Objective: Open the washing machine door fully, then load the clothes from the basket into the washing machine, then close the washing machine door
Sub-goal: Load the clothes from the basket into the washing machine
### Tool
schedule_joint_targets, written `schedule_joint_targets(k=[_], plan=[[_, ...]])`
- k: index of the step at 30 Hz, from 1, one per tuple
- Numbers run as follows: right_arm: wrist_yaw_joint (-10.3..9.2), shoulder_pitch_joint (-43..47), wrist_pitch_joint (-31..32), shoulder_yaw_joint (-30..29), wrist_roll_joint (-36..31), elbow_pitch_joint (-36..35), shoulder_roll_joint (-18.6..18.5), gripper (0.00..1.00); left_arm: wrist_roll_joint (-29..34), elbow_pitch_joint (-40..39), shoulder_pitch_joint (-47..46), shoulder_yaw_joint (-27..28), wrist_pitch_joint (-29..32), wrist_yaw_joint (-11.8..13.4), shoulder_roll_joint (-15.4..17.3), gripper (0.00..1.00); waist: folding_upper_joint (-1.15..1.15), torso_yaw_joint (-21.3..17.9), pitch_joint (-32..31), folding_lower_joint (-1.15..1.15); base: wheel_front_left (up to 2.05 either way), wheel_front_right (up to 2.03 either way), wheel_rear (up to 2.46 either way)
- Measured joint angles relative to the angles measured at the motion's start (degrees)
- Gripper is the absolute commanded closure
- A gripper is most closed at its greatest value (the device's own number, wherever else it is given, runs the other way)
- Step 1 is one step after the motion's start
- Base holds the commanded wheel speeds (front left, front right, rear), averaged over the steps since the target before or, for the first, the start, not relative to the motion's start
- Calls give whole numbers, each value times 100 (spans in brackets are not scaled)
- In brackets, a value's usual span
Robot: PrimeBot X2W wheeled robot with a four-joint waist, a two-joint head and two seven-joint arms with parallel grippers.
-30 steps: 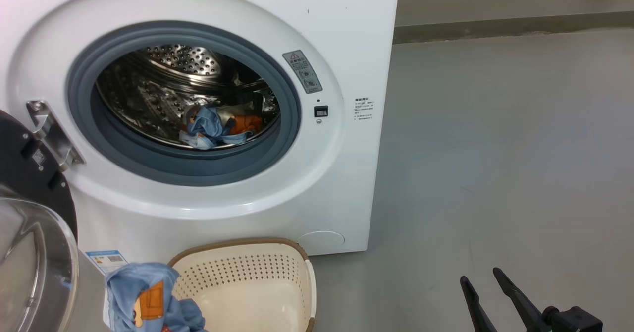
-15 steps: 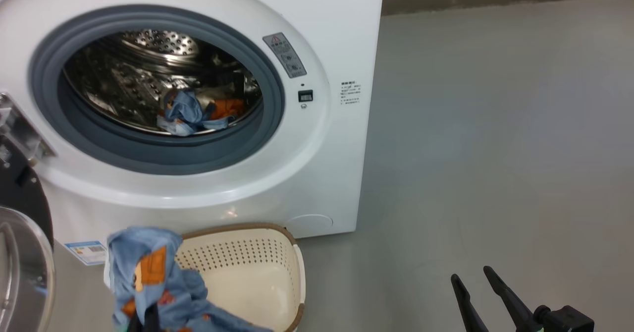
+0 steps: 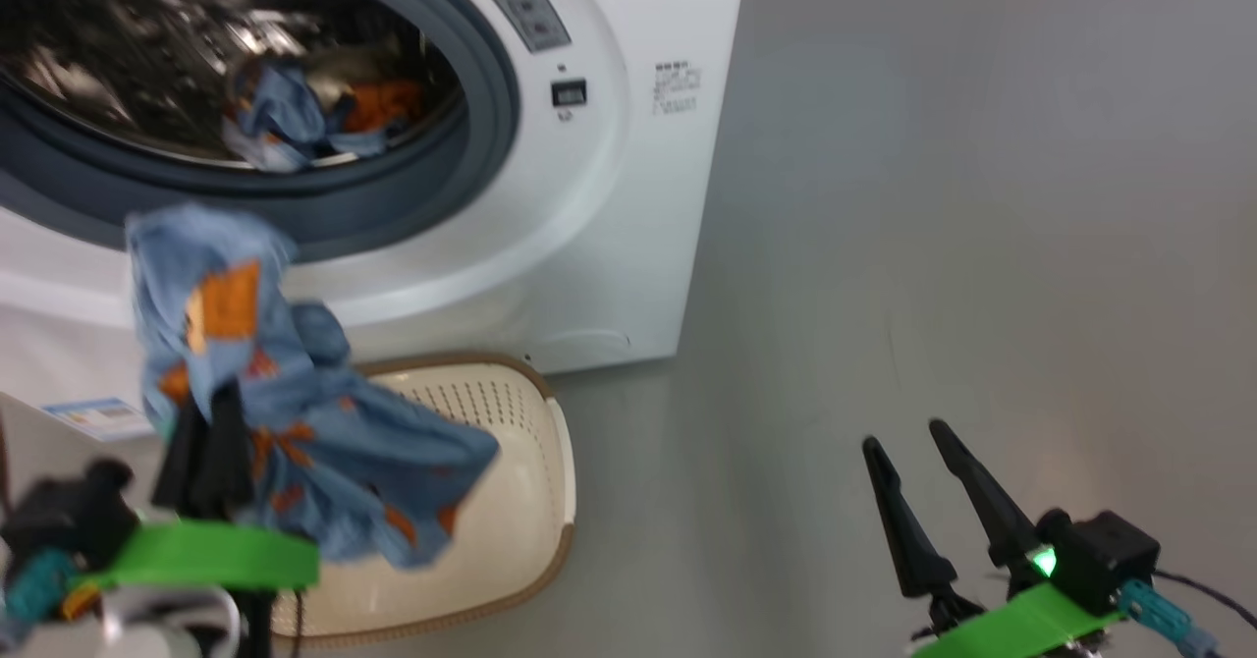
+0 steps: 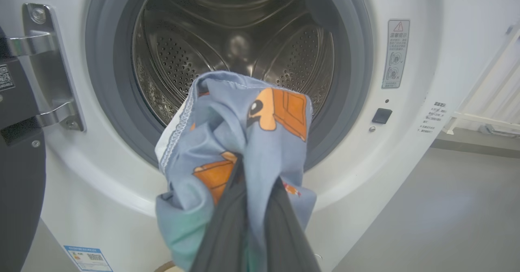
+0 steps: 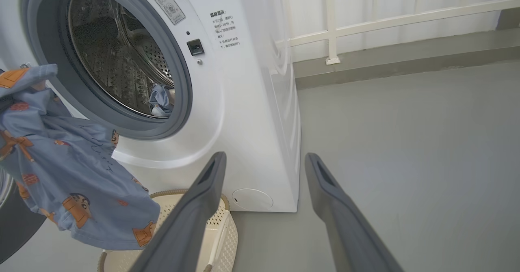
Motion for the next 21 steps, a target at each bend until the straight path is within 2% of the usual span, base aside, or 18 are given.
schedule_joint_targets(k=[7,21], plan=[[0,-446,0,179,0,23,101,0,59,612,-1168,100,8,-29,220,100,0,-152,569,0,0,0,0],[0,-839,0,388,0,68,102,0,202,2548,-3434,320,-115,-122,588,100,0,-597,1382,0,0,0,0]])
